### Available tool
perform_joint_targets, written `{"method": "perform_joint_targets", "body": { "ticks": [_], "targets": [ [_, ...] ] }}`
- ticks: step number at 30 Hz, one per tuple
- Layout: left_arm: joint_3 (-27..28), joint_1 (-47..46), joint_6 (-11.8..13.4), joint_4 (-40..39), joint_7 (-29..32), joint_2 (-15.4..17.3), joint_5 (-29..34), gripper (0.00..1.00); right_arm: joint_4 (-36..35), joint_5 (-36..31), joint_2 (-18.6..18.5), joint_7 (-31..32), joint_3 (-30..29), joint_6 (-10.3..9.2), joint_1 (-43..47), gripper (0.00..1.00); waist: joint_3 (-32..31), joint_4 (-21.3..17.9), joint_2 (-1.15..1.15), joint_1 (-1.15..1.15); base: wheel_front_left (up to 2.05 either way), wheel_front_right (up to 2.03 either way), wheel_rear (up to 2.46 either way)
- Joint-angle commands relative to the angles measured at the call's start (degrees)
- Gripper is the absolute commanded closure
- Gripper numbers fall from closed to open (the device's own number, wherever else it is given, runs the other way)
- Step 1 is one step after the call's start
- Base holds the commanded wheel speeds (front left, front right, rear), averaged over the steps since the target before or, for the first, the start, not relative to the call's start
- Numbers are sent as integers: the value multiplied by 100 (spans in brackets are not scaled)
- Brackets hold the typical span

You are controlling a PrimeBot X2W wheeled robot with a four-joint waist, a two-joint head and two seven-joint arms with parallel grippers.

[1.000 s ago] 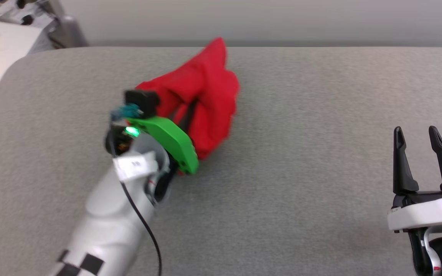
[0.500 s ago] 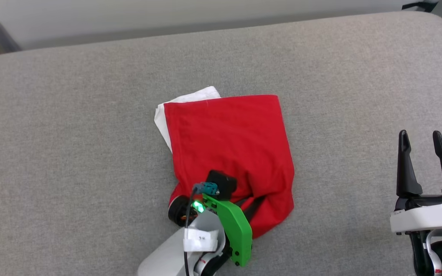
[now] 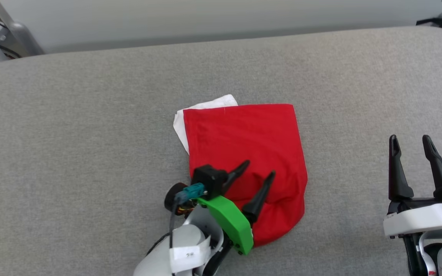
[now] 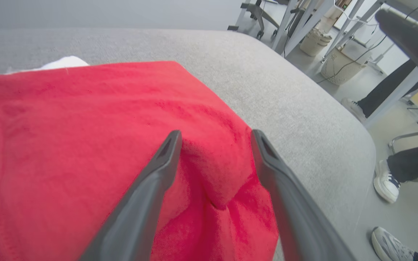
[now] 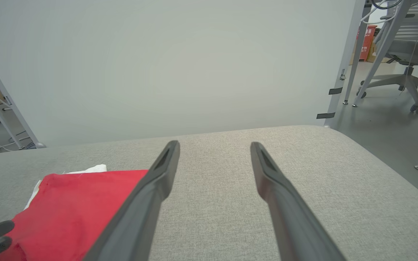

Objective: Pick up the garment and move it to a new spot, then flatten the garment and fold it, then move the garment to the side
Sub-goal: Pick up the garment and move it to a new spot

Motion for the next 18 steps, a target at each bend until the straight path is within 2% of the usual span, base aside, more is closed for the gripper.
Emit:
{"method": "perform_joint_targets", "body": {
  "ticks": [1,7,8,10,13,18],
  "targets": [
    [106,139,93,-82,-167,66,33,0,7,-45,-11,35,11,-5,97,0,-257,191,-1,0,0,0,0],
    [571,290,557,-452,-605,294,242,0,3,-54,-11,145,82,-5,253,0,-505,349,-1,0,0,0,0],
    [887,384,826,-623,-676,440,379,0,5,-68,-11,187,112,-5,319,0,-576,437,-1,0,0,0,0],
    [1102,474,965,-729,-695,527,447,0,2,-127,-11,227,129,-5,355,0,-613,495,-1,0,0,0,0],
    [1438,642,1134,-878,-705,678,571,0,-5,-189,-11,290,169,-5,414,0,-694,592,-1,0,0,0,0],
    [2008,1084,1266,-1133,-707,889,663,0,-19,-236,-10,393,222,-5,541,0,-850,679,-1,0,0,0,0]
  ]
}}
